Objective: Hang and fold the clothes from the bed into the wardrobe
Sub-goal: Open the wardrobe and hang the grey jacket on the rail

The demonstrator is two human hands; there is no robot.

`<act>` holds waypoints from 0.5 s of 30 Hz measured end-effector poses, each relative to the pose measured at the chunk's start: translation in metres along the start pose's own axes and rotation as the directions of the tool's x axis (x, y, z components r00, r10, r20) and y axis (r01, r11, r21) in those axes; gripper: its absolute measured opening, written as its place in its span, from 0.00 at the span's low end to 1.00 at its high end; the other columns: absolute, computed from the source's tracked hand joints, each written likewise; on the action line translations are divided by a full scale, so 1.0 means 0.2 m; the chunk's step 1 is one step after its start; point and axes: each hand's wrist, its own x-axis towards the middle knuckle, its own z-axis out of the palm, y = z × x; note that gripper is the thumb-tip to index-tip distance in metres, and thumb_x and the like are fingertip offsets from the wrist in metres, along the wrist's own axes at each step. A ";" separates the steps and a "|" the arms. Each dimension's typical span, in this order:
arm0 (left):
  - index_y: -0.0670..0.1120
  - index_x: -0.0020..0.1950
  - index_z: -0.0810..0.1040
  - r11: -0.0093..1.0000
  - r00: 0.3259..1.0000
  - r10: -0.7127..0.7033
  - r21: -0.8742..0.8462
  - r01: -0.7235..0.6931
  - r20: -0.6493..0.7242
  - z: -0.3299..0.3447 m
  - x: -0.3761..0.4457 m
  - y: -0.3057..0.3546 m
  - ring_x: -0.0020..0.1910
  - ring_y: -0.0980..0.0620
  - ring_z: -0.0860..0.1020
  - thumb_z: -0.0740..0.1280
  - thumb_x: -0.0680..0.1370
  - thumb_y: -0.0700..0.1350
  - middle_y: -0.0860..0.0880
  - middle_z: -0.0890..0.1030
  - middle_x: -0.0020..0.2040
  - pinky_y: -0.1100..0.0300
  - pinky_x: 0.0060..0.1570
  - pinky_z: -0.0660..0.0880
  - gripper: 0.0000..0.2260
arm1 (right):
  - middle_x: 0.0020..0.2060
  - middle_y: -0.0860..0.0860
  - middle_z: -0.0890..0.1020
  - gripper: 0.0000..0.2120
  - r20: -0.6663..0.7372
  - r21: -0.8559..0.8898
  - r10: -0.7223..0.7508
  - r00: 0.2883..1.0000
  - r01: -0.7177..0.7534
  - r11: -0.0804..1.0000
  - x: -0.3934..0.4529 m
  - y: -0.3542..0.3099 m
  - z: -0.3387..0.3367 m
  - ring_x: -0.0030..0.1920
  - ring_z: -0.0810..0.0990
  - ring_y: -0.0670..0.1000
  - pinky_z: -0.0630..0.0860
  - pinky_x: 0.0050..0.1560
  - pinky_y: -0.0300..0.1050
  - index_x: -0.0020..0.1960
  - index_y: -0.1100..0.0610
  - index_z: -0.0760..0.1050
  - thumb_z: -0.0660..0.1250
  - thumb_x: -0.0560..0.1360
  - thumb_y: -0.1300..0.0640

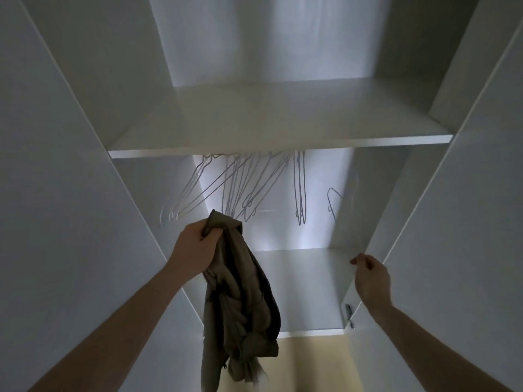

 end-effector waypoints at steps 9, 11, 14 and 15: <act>0.39 0.40 0.76 0.996 0.994 0.086 0.007 -0.086 0.060 -0.10 -0.13 -0.11 0.34 0.53 0.73 0.61 0.84 0.43 0.46 0.78 0.35 0.60 0.36 0.68 0.15 | 0.20 0.54 0.72 0.23 0.127 -0.250 -0.028 0.991 0.059 0.966 -0.81 -0.02 -0.45 0.25 0.74 0.52 0.69 0.35 0.42 0.33 0.52 0.83 0.63 0.82 0.46; 0.42 0.36 0.72 0.996 0.995 0.092 0.008 -0.092 0.036 -0.12 -0.15 -0.11 0.33 0.54 0.71 0.60 0.84 0.41 0.48 0.75 0.34 0.59 0.36 0.67 0.15 | 0.20 0.52 0.65 0.23 0.157 -0.279 -0.052 0.986 0.095 0.956 -0.93 -0.06 -0.52 0.22 0.67 0.49 0.65 0.34 0.45 0.32 0.52 0.82 0.64 0.82 0.46; 0.36 0.45 0.76 0.992 0.991 0.120 0.021 -0.121 0.057 -0.16 -0.16 -0.09 0.37 0.51 0.73 0.59 0.82 0.39 0.43 0.78 0.39 0.57 0.38 0.70 0.11 | 0.22 0.50 0.61 0.24 0.197 -0.264 -0.096 0.976 0.148 0.953 -1.09 -0.11 -0.60 0.22 0.61 0.47 0.58 0.31 0.44 0.32 0.54 0.82 0.63 0.82 0.46; 0.35 0.48 0.77 0.989 0.987 0.141 0.027 -0.143 0.074 -0.17 -0.16 -0.08 0.38 0.50 0.74 0.59 0.82 0.39 0.42 0.78 0.40 0.57 0.39 0.71 0.10 | 0.23 0.50 0.61 0.23 0.204 -0.260 -0.116 0.972 0.168 0.951 -1.13 -0.12 -0.63 0.23 0.60 0.47 0.57 0.29 0.42 0.32 0.53 0.82 0.64 0.82 0.46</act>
